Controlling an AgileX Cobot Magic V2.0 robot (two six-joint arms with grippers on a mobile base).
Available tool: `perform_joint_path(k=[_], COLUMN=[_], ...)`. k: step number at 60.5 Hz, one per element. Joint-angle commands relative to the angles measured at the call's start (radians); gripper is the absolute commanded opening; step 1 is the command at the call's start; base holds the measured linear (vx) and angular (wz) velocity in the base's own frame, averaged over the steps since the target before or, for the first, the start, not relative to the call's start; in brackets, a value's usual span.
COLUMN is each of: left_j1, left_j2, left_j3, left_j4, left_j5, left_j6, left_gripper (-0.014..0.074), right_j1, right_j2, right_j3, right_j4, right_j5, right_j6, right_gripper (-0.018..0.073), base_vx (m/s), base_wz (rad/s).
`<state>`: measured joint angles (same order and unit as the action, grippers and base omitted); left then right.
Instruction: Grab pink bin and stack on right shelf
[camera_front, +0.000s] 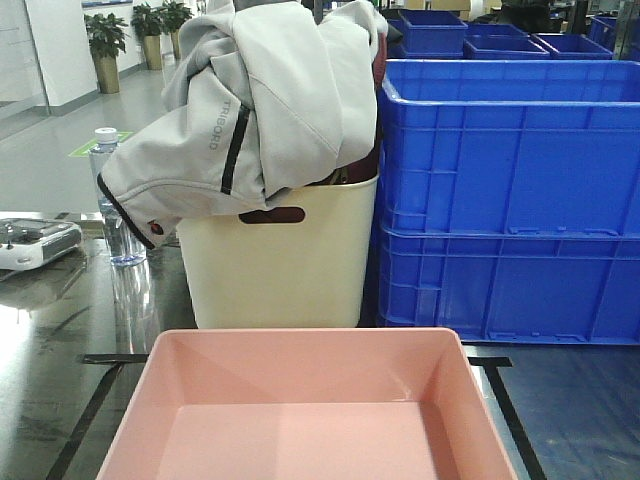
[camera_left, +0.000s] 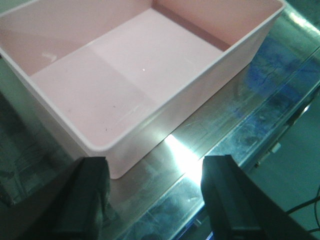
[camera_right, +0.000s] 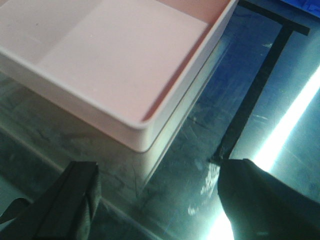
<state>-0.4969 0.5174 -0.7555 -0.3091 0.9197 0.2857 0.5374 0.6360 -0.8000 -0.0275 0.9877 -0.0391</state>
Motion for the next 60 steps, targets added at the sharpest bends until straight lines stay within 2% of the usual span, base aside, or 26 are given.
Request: perform_joint_path(k=[1,11,18,30,39,48,60], left_j1=[-0.001,-0.001,-0.001,-0.001,-0.001,-0.001,-0.001], left_j2=[-0.079,-0.166,-0.177,-0.174,-0.174,-0.174,-0.174], left_j3=[0.041,0.132,0.175,0.200,0.200,0.200,0.200], left_j4=[-0.030,-0.028,-0.025,-0.022,-0.022,-0.022,-0.022], left_j5=[-0.110,-0.163,-0.210,-0.236,-0.231,-0.231,-0.231], left_j6=[0.003,-0.030,-0.053,-0.054,-0.054,-0.054,-0.054], left_gripper=[0.0512,0.0499,0.0452,0.0259,0.0121,0.0048,0.0020], right_j1=[0.000,0.000,0.000,0.000,0.000,0.000,0.000], right_j2=[-0.056,-0.113,-0.118,-0.118,-0.118,-0.118,-0.118], right_j3=[0.032,0.102,0.111,0.111,0.111,0.111,0.111], right_j4=[-0.004,0.003,0.002,0.003,0.003,0.003,0.003], right_j5=[-0.068,-0.072,-0.072,-0.076,-0.073,-0.075,-0.075], right_j6=[-0.032,-0.050,-0.050,-0.050,-0.050,-0.050,-0.050], right_gripper=[0.0538,0.0495,0.0400,0.0131,-0.0015,-0.0013,-0.0012], base_vx=[0.00,0.00,0.00,0.00,0.00,0.00,0.00], base_wz=[0.00,0.00,0.00,0.00,0.00,0.00,0.00])
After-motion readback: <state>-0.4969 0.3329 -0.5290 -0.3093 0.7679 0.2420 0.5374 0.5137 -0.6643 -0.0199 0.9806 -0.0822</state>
